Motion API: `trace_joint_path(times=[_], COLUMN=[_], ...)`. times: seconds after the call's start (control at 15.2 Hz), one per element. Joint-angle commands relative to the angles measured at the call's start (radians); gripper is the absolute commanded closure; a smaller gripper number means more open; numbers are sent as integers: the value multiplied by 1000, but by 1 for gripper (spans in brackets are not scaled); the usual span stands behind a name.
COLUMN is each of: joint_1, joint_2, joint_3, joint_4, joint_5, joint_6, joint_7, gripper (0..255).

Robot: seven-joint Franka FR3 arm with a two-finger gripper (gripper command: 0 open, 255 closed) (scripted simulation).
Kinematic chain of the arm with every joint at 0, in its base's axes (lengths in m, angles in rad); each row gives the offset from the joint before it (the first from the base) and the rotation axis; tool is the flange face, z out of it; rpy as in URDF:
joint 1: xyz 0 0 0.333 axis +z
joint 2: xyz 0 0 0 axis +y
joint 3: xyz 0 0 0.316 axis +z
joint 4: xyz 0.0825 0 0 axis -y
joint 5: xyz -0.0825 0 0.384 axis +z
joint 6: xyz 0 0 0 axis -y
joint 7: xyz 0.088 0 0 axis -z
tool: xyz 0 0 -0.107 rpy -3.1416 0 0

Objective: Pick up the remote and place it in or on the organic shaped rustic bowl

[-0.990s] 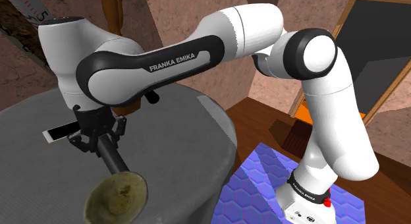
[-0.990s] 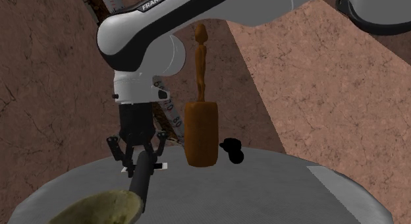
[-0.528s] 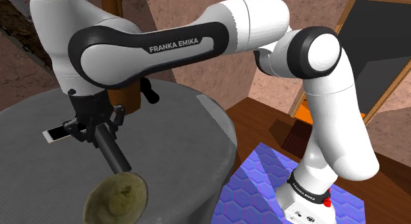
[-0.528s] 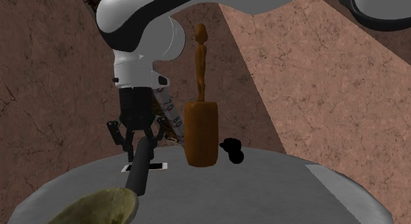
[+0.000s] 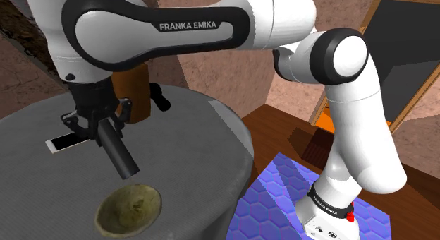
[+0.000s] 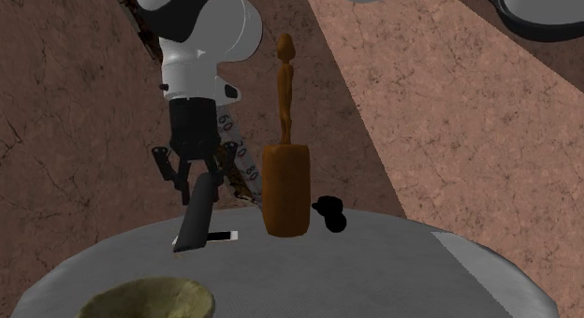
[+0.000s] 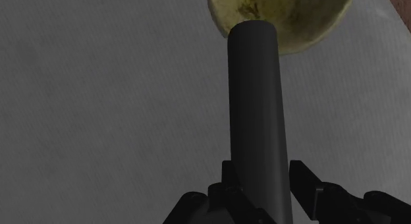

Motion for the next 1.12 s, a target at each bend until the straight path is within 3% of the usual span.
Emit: trace_joint_path(times=[0.0, 0.26, 0.59, 1.06], joint_1=[4, 18, -10, -3], joint_2=[-3, 3, -161, -331], joint_3=[1, 1, 47, 107], joint_4=[26, 90, -182, -433], joint_5=[2, 1, 58, 135], joint_6=[-28, -82, 21, 111], joint_7=[-4, -12, 69, 169], gripper=[255, 255, 255, 255])
